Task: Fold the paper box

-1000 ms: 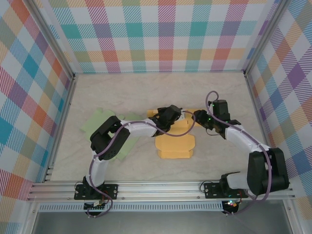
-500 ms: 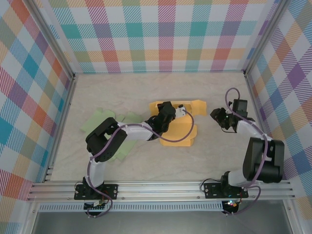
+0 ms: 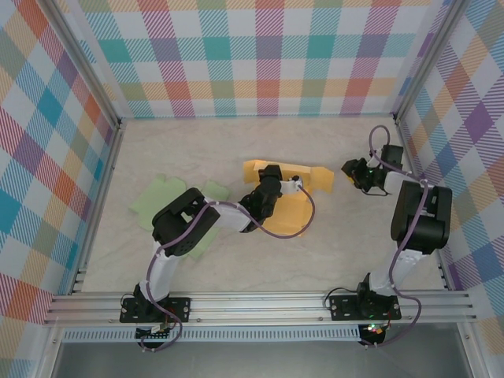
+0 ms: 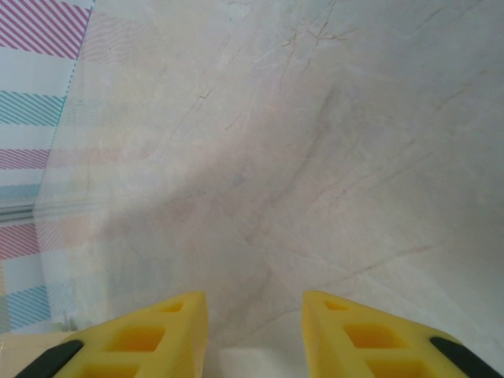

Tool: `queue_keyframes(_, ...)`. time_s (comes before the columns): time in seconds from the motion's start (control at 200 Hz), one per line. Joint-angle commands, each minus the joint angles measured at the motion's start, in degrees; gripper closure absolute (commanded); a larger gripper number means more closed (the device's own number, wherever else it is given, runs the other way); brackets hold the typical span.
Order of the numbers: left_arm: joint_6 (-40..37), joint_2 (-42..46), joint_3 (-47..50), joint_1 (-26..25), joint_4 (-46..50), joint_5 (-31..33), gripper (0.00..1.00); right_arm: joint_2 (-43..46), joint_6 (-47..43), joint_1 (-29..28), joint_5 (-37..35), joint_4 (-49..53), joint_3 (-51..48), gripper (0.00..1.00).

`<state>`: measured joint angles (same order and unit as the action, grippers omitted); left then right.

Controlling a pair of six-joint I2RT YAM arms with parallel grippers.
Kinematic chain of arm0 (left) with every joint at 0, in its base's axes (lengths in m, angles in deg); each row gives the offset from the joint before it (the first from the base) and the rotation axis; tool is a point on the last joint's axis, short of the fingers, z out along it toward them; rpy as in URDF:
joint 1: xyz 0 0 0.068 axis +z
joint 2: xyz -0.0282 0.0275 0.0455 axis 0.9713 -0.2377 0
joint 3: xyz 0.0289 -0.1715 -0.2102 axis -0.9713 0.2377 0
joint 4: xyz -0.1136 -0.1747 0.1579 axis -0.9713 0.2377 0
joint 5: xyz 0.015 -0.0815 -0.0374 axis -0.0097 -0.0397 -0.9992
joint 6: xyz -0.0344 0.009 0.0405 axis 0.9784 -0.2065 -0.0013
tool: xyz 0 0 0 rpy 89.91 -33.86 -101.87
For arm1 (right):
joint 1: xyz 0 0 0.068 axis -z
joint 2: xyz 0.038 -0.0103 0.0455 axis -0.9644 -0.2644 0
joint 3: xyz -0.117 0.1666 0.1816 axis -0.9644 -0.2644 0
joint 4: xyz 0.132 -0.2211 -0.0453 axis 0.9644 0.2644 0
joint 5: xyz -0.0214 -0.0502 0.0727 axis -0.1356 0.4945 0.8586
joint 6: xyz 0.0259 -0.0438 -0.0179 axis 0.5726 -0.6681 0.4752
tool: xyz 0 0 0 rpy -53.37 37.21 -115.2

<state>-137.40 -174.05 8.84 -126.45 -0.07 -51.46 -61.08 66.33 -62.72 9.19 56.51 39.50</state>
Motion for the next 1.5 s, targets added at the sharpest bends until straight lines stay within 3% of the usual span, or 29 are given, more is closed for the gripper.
queue_keyframes(0.0, -1.09, 0.28, 0.56, -0.08, -5.38, -0.23, 1.00, -2.23, 0.07, -0.79, 5.16, -2.69, 1.00, 0.63)
queue_keyframes(0.475, -5.09, -4.95, -0.18, 0.26, -15.30, -0.58, 1.00, -4.20, -1.87, -6.24, 5.35, -5.25, 1.10, 0.63)
queue_keyframes(1.0, -6.08, -8.09, -0.95, 1.25, -19.80, -1.51, 1.00, 3.94, -2.48, -9.16, 0.93, -9.43, -9.29, 0.62)
queue_keyframes(1.495, -8.25, -9.24, 3.65, 2.06, -25.79, -5.20, 1.00, 8.88, -5.96, -12.20, -3.79, -7.25, -13.64, 0.58)
